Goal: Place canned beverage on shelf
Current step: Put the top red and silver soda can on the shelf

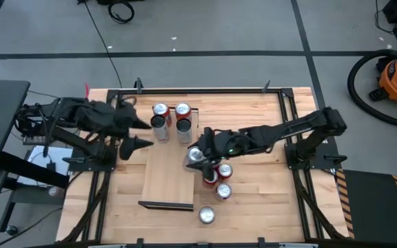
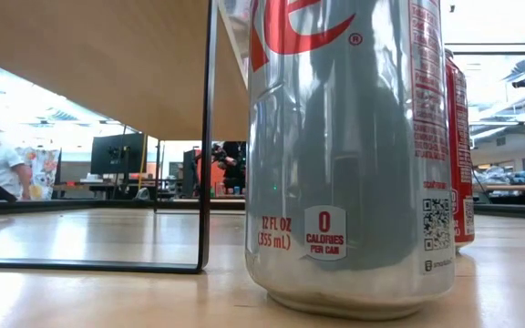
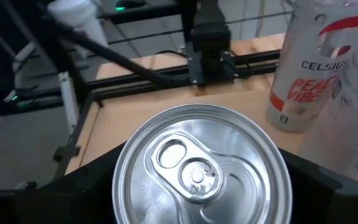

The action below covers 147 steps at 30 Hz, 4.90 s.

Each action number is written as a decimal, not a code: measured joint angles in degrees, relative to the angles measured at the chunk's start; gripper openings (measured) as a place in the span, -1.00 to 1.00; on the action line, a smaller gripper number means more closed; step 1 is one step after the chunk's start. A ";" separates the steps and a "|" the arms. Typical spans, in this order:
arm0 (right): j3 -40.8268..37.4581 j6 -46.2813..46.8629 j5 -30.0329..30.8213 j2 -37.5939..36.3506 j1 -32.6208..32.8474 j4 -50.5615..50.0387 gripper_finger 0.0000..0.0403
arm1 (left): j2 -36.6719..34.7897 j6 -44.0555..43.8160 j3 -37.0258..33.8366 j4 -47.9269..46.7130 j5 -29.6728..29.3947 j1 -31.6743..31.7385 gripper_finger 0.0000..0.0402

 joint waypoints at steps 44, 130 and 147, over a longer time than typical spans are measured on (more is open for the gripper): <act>8.91 0.25 6.31 9.72 -1.35 -4.20 0.75 | 1.90 -9.17 -20.85 23.64 -19.28 -16.38 0.13; -2.23 -2.16 -10.40 6.92 -4.11 0.79 0.04 | 10.88 0.45 -5.95 3.72 -9.27 -7.66 0.19; -0.93 -3.64 -6.56 -1.80 -1.46 -11.22 0.04 | 12.40 18.63 -5.97 10.77 -10.86 -1.29 0.64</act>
